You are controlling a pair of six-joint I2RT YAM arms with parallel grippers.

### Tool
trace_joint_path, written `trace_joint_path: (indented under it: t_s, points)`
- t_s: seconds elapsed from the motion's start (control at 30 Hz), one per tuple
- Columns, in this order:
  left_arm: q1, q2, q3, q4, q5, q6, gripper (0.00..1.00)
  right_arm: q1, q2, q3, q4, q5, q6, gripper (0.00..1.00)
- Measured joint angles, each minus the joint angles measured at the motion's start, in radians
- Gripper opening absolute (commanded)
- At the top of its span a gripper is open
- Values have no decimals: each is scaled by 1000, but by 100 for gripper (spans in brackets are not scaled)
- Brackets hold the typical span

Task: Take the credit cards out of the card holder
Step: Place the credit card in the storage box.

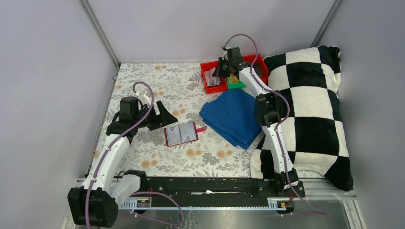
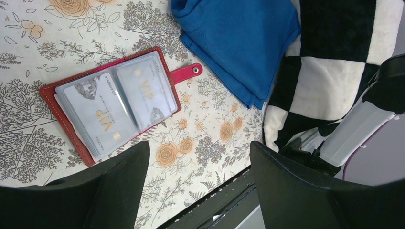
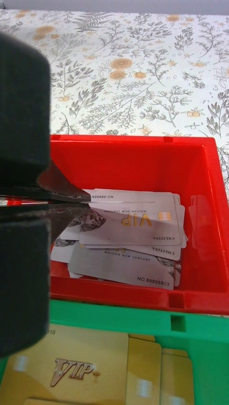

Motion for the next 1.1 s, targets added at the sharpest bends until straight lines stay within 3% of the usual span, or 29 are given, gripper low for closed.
trace_joint_path:
  t_s: [1.1]
  points:
    - [0,29,-9,-5,-2,14,84,0,43,5,96,-58,56,2]
